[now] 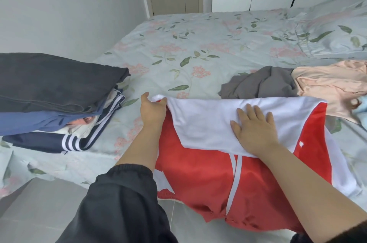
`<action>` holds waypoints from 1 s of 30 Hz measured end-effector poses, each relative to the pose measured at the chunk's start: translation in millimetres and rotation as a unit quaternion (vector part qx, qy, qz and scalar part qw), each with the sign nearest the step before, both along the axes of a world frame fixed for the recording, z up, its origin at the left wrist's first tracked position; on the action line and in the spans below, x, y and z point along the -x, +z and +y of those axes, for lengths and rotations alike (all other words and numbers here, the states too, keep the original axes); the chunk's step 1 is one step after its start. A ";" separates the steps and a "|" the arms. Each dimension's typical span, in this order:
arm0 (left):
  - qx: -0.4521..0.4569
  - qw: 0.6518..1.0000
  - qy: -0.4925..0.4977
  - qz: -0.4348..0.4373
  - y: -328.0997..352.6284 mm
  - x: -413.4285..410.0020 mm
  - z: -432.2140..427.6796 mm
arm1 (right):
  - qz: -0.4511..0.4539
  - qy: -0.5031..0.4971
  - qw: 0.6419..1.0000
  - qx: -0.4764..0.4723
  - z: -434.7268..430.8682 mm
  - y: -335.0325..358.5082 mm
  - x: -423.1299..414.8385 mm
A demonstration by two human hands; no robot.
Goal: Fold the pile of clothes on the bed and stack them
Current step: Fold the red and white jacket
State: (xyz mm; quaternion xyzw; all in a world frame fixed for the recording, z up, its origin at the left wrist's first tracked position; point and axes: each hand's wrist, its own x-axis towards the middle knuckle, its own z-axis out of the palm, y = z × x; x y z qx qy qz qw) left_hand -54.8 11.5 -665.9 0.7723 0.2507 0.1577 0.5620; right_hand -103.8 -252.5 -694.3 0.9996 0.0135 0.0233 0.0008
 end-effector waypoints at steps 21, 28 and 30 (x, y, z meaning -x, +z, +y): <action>-0.514 0.755 -0.399 0.086 -25.9 28.4 -96.5 | 0.033 0.037 0.999 0.004 -2.7 5.6 5.4; -0.544 0.761 -0.349 0.046 -38.9 31.5 -98.8 | 0.064 -0.221 0.970 -0.081 -64.5 23.8 8.9; -0.545 0.762 -0.346 0.042 -39.1 32.5 -99.6 | 0.032 -0.201 0.978 -0.055 -54.4 26.0 9.2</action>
